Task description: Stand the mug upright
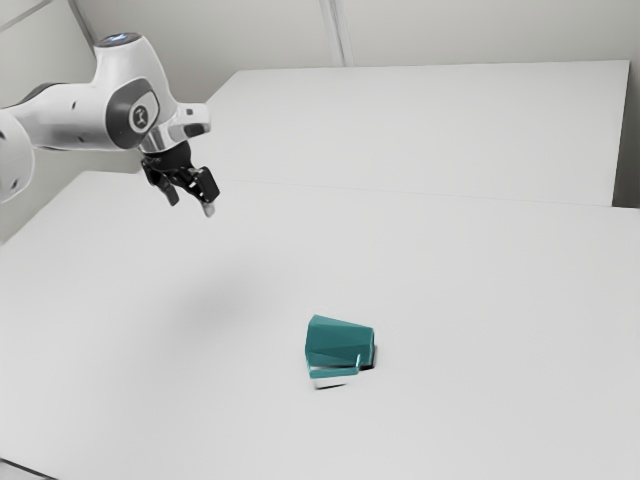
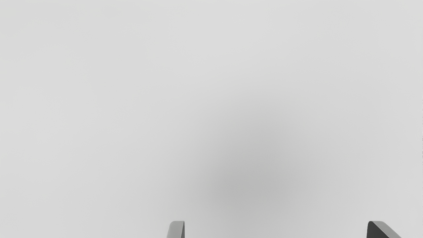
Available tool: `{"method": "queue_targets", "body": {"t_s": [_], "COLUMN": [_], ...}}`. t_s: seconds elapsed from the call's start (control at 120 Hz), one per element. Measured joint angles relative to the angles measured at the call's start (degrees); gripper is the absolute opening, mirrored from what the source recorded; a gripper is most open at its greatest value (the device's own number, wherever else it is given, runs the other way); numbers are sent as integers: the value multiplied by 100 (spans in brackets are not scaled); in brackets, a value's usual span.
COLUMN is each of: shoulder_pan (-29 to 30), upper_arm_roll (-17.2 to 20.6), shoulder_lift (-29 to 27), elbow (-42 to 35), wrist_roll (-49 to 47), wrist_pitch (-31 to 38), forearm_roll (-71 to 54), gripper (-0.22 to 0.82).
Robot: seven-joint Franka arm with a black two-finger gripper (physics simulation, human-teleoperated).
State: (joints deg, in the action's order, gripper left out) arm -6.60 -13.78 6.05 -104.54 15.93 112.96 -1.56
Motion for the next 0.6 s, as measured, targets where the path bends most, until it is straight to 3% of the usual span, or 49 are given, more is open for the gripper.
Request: {"method": "queue_targets", "body": {"t_s": [0.117, 0.242, 0.6], "shoulder_pan": [1, 22, 350], "upper_arm_roll": [-28, -125, -24], "shoulder_lift": [-215, -343, 88], "elbow": [-261, -600, -1270], "wrist_roll": [-23, 60, 835], "wrist_pitch": [26, 65, -302], "forearm_roll": [51, 976, 3721], "gripper": [60, 60, 60]}}
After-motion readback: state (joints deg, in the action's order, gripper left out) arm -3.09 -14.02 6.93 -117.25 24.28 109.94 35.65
